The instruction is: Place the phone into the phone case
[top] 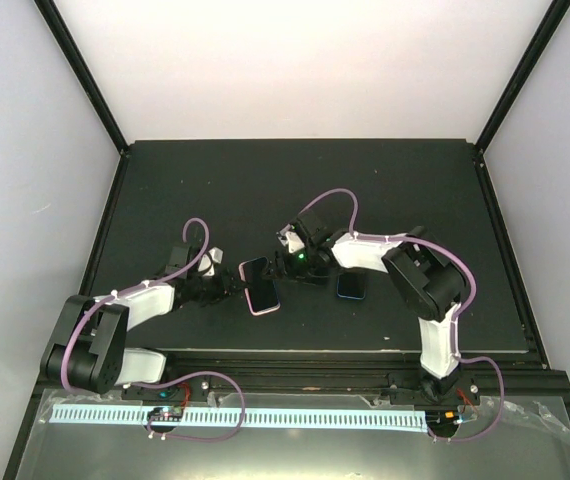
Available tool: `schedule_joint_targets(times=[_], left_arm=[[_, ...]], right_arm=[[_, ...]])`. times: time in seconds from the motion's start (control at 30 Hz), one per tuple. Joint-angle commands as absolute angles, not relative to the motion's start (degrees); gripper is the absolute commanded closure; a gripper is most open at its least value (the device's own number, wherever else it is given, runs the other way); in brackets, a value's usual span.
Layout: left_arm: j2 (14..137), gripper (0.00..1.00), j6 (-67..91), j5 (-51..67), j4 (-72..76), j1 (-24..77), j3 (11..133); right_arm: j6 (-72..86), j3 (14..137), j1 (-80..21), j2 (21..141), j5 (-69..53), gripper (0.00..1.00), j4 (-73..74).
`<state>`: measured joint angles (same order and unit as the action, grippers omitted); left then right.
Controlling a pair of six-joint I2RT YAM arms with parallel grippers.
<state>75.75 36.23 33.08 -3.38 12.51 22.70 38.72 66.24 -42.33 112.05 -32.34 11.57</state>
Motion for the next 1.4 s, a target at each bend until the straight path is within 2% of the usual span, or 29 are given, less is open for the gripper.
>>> schedule_joint_targets(times=[0.0, 0.3, 0.5, 0.9, 1.13, 1.37], left_arm=[[77.14, 0.59, 34.89, 32.17, -3.66, 12.83, 23.88], [80.76, 0.6, 36.28, 35.15, 0.91, 13.02, 23.43], [82.23, 0.67, 35.78, 34.16, -0.35, 13.15, 24.44], [81.58, 0.77, 35.29, 33.64, -2.03, 13.27, 23.12], [77.71, 0.74, 34.04, 29.76, -8.01, 13.27, 23.54], [75.01, 0.72, 33.46, 27.17, -11.19, 13.26, 23.64]], right_arm=[[40.45, 65.44, -42.16, 114.3, -33.83, 0.33, 5.25], [42.09, 64.38, -42.53, 114.98, -32.96, 0.34, 2.53], [45.39, 64.61, -43.7, 116.59, -36.72, 0.35, -0.36], [64.05, 57.84, -43.76, 113.69, -46.3, 0.38, -28.36], [69.03, 55.82, -43.86, 113.29, -48.73, 0.39, -35.22], [65.94, 56.29, -44.42, 114.28, -49.65, 0.39, -30.61]])
